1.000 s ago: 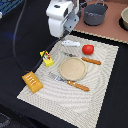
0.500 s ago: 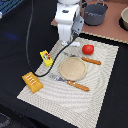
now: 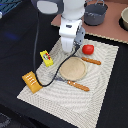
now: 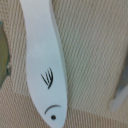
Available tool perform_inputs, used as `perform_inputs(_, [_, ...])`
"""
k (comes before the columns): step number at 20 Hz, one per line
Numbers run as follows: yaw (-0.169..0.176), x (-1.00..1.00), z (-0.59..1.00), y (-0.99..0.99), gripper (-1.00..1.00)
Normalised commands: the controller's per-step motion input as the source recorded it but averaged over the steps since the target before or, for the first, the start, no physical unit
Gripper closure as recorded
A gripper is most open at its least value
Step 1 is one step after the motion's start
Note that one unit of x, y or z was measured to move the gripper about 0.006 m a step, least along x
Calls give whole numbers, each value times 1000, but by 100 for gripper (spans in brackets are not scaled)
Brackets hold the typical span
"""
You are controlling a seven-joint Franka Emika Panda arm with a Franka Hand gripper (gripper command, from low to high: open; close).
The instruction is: Interact with the objects in diverse but meaningful ways.
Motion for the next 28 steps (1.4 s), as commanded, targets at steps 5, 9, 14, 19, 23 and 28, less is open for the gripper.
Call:
perform_inputs(5, [90,-55,-138,434,-100])
perform_inputs(9, [82,0,-232,246,100])
perform_inputs(14, [76,0,-254,163,100])
perform_inputs(19, [71,0,-277,171,100])
perform_inputs(23, [69,8,-259,171,100])
perform_inputs(28, [68,-13,-46,161,100])
